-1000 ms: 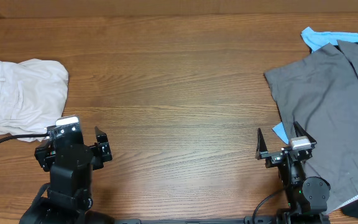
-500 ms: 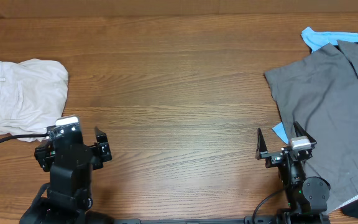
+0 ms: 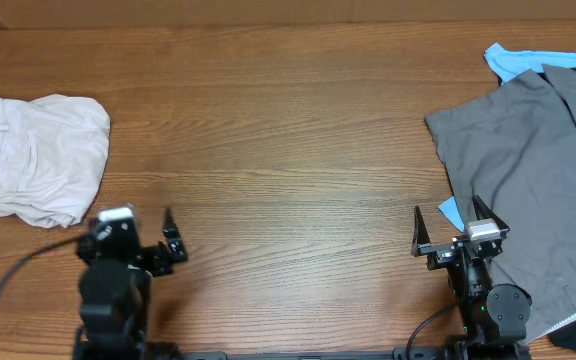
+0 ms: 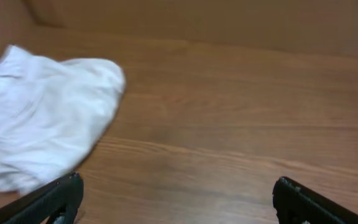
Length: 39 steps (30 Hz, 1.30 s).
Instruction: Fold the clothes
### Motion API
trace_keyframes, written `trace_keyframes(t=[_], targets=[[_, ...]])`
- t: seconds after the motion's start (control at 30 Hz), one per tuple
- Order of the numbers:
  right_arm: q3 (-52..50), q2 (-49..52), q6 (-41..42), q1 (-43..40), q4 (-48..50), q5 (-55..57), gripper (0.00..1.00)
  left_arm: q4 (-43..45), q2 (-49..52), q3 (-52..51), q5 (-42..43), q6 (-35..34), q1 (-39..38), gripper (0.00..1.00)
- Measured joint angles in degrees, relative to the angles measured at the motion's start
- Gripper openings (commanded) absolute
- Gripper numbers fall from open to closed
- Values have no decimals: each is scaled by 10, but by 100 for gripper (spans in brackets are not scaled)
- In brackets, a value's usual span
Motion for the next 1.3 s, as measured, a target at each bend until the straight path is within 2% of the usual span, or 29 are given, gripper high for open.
trace_keyframes(t=[0.03, 0.17, 0.47, 0.77, 1.3], targets=[[0, 0, 0, 0, 0, 0, 100, 29, -33, -52, 19, 5, 0, 100], [0, 0, 0, 0, 0, 0, 100, 94, -112, -151, 45, 14, 0, 100], [0, 0, 0, 0, 0, 0, 100, 263, -198, -278, 67, 35, 0, 100], [0, 0, 0, 0, 0, -1, 100, 275, -199, -292, 92, 118, 0, 100], [0, 0, 0, 0, 0, -4, 100, 275, -199, -292, 94, 120, 0, 100]])
